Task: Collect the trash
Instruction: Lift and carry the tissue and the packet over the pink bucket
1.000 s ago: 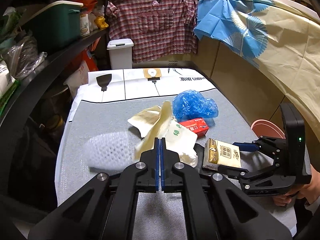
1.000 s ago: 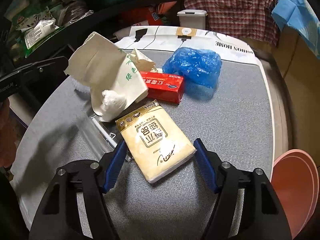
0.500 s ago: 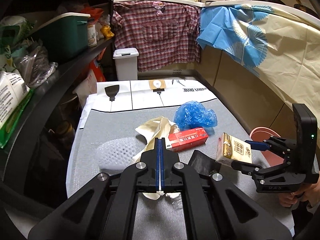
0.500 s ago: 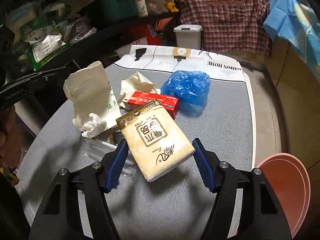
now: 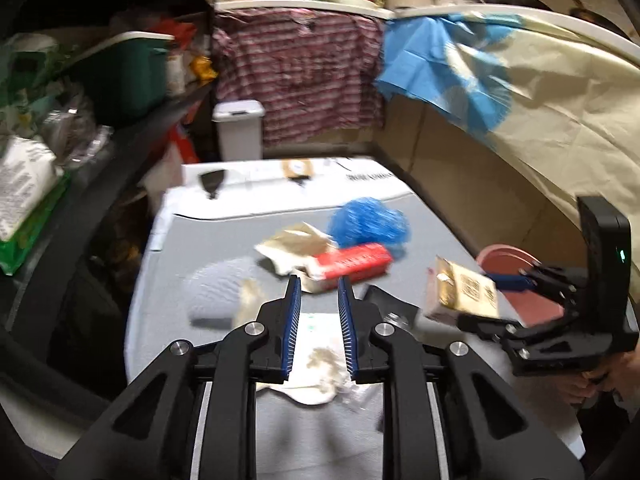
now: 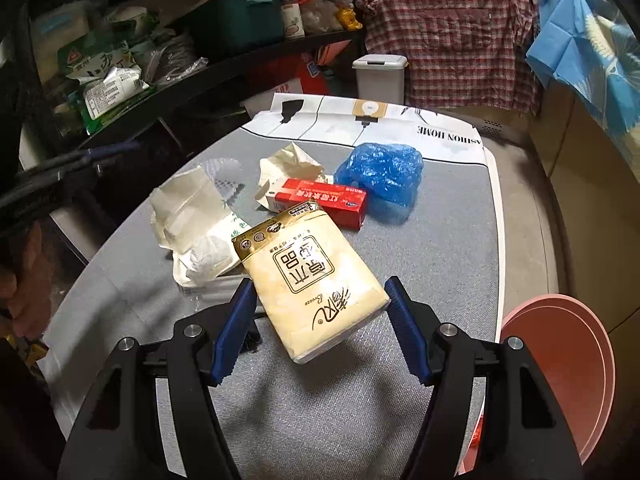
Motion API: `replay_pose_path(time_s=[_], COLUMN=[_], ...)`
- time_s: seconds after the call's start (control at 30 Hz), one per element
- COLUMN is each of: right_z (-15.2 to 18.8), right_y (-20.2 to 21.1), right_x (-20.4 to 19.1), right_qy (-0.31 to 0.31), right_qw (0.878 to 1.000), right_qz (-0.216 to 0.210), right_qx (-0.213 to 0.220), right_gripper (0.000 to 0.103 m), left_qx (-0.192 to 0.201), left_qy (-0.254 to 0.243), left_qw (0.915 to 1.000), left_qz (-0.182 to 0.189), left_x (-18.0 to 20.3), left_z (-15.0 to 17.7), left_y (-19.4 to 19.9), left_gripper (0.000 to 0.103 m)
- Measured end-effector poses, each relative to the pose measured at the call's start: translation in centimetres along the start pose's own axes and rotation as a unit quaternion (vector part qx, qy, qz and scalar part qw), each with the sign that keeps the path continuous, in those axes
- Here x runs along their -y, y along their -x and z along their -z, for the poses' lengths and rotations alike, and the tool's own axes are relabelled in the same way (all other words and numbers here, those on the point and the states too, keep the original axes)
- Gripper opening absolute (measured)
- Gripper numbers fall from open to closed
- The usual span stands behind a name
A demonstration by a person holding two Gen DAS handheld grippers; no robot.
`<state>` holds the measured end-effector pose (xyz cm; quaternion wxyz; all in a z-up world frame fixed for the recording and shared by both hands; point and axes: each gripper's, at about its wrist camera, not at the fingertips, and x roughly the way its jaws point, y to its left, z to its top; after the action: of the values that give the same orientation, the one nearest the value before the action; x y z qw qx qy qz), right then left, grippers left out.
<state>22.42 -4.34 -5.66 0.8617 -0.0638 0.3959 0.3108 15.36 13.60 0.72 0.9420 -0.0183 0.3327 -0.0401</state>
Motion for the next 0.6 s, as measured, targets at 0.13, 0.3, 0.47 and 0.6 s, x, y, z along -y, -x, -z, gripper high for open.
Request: replay_pose_path(time_s=[0.13,0.3,0.47,0.6], right_z=[0.0,0.0,0.0,0.0], right_y=[0.1,-0.1,-0.1,-0.1], right_x=[0.2,0.6,0.7,0.7], right_qy=[-0.002,-0.006,-0.006,-0.005], right_qw=[1.0,1.0,1.0,1.0], right_qz=[0.0,-0.003,-0.004,-0.003], right_qx=[0.002,0.002,0.003,0.003], right_gripper=[0.066,0.066,0.066,0.066], left_qx=[-0.059,-0.123,-0.149,-0.133], left_qy=[-0.008,0.001,0.01,-0.007], left_qw=[0.9982,0.9923,0.9887,0.991], left_qz=[0.004,0.008,0.015,0.014], left_x=[0.9,0.5,0.2,0.9], left_z=[1.5,3.3,4.0,3.6], left_y=[-2.9,-6.1,-7.5,-7.0], left_gripper=[0.019,0.02,0.018,0.005])
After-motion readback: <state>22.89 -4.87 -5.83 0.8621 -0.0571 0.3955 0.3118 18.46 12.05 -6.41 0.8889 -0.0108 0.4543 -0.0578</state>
